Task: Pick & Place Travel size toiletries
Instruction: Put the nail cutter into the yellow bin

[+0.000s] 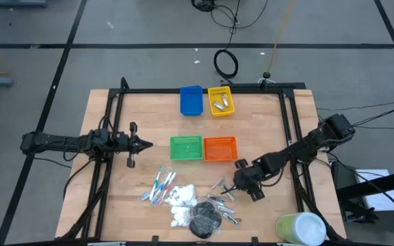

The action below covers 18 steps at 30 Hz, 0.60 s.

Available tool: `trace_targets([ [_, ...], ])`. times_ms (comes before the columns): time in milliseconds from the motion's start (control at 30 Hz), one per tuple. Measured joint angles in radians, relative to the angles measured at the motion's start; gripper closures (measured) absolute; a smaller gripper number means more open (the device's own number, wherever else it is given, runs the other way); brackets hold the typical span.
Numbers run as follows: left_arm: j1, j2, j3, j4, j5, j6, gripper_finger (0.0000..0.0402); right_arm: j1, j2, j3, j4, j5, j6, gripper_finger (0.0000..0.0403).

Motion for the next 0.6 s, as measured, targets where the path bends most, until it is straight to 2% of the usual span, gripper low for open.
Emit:
trace_targets([
  [167,0.000,0.000,0.000,0.000,0.000,0.000,0.0396,0.001,0.000,0.000,-0.012,0.047,0.031,0.0202],
  [267,0.000,0.000,0.000,0.000,0.000,0.000,0.0396,0.000,0.000,0.000,-0.013,0.047,0.033,0.0217],
  [600,0.000,0.000,0.000,0.000,0.000,0.000,0.0396,-0.001,0.000,0.000,-0.015,0.045,0.025,0.0326],
])
